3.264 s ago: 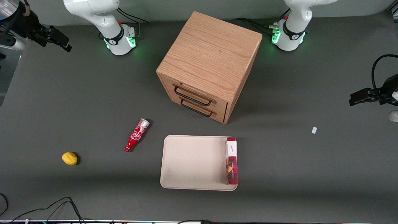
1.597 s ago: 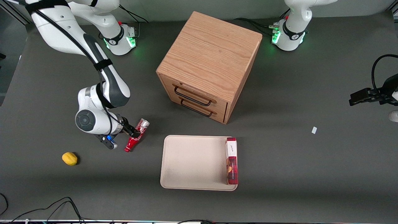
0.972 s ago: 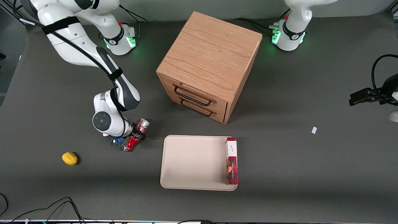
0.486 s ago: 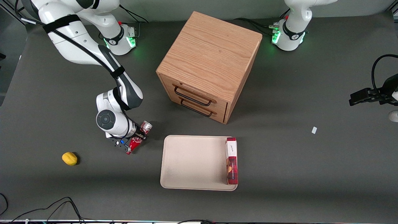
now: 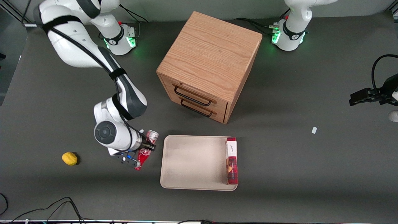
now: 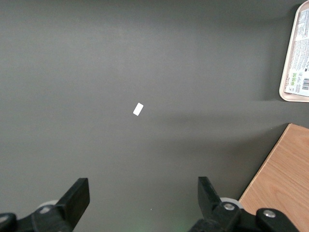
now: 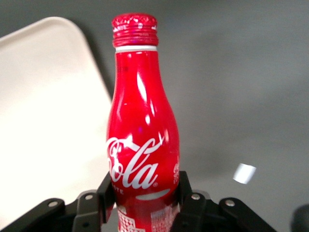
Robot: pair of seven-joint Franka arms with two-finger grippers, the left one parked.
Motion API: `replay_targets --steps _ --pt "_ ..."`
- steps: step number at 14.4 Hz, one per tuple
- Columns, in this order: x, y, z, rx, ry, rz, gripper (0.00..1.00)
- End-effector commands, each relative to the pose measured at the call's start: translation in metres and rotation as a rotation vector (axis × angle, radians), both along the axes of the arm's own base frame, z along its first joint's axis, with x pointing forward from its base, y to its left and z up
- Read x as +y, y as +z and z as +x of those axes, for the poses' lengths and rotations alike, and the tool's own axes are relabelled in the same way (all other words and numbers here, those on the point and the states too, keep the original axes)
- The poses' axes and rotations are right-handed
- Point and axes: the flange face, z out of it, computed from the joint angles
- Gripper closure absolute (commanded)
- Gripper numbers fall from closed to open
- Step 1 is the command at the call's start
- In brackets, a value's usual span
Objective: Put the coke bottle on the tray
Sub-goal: 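Lift the bottle and carry it over the cream tray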
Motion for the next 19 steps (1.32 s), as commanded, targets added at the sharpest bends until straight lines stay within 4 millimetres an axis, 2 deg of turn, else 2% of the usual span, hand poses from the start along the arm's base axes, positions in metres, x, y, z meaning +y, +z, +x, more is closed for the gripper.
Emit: replay_targets --steps 1,4,7,9,10,11,12,14,16,17,19 --pt "0.024 -0.015 0.031 -0.045 0.100 0.056 1.00" --pt "0.036 -0.028 0.033 -0.057 0.114 0.078 1.00" --pt "0.050 -0.057 0.028 -0.069 0.162 0.086 1.00" --pt "0.052 -0.064 0.027 -0.066 0.168 0.087 1.00" --pt "0.052 -0.065 0.026 -0.063 0.156 0.086 0.96" --pt "0.052 -0.066 0.026 -0.060 0.153 0.083 0.09" --pt "0.051 -0.065 0.027 -0.063 0.154 0.081 0.00" --pt "0.050 -0.064 0.027 -0.064 0.152 0.080 0.00" --pt "0.047 -0.051 0.029 -0.068 0.150 0.079 0.00" --pt "0.044 -0.030 0.031 -0.081 0.151 0.074 0.00" --pt "0.034 0.034 0.027 -0.070 0.163 0.046 0.00"
